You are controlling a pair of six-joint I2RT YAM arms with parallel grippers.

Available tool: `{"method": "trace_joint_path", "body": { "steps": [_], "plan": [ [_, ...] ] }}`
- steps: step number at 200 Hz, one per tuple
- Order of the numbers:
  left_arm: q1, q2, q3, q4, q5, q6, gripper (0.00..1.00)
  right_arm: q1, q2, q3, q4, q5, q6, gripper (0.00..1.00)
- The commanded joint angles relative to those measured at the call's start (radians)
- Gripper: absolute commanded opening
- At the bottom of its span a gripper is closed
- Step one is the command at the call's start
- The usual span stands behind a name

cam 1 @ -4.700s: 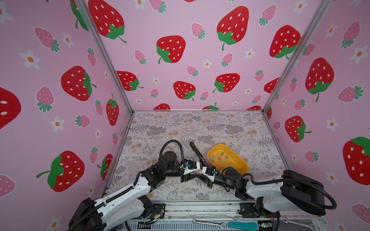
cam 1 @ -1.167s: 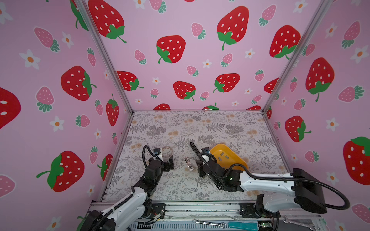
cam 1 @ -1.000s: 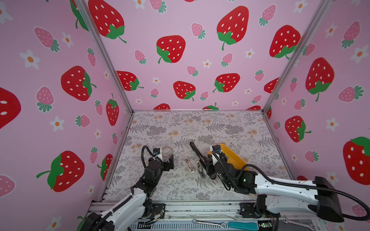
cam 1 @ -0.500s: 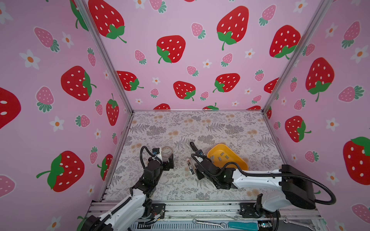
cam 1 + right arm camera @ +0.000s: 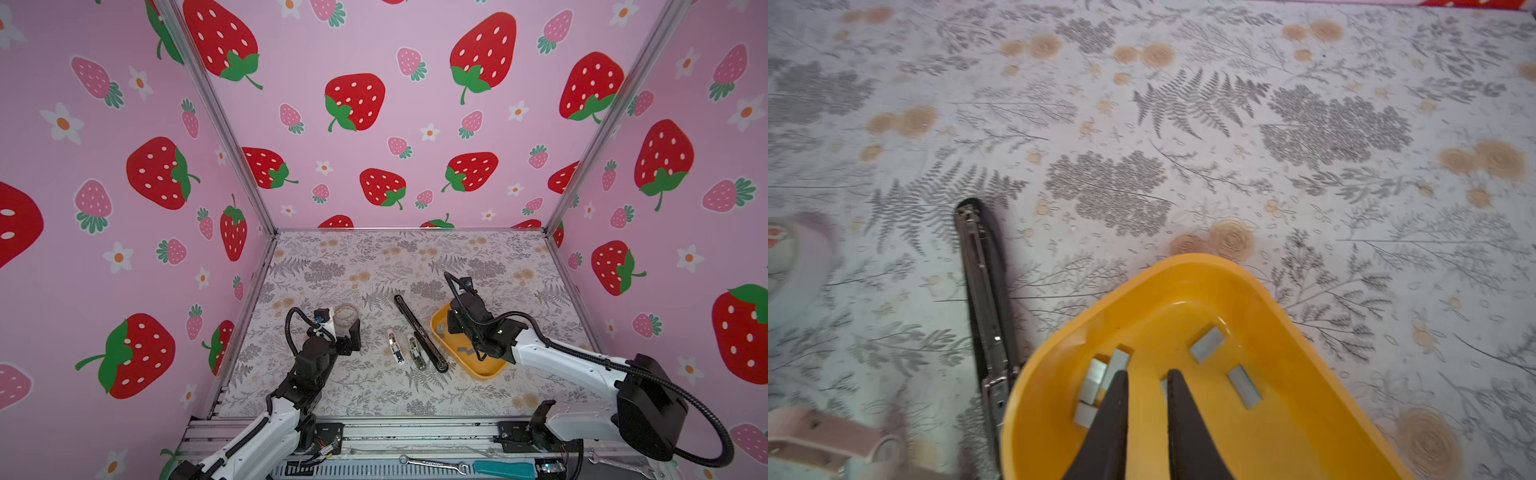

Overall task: Load the staples into the stapler
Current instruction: 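Move the right gripper down into the yellow tray toward the staples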

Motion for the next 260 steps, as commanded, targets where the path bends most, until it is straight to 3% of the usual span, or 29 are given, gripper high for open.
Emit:
{"method": "trace_joint_path", "body": {
  "steps": [1, 57, 95, 151, 260],
  "plan": [
    [0.004, 0.021, 0.007, 0.018, -0.003, -0.005, 0.99, -0.042, 0.017, -0.002, -0.069, -0.01, -0.009, 0.23],
    [0.004, 0.102, 0.036, 0.056, -0.072, -0.002, 0.99, -0.168, 0.124, -0.035, -0.026, -0.143, -0.036, 0.24],
    [0.004, 0.215, 0.099, 0.045, -0.066, 0.012, 0.99, -0.202, 0.168, -0.067, 0.105, -0.254, 0.011, 0.27],
    [0.004, 0.248, 0.117, 0.039, -0.045, 0.021, 0.99, -0.204, 0.303, -0.014, 0.146, -0.287, 0.036, 0.3],
    [0.004, 0.23, 0.103, 0.051, -0.038, 0.021, 0.99, -0.204, 0.396, 0.041, 0.123, -0.261, 0.019, 0.38]
  ]
}}
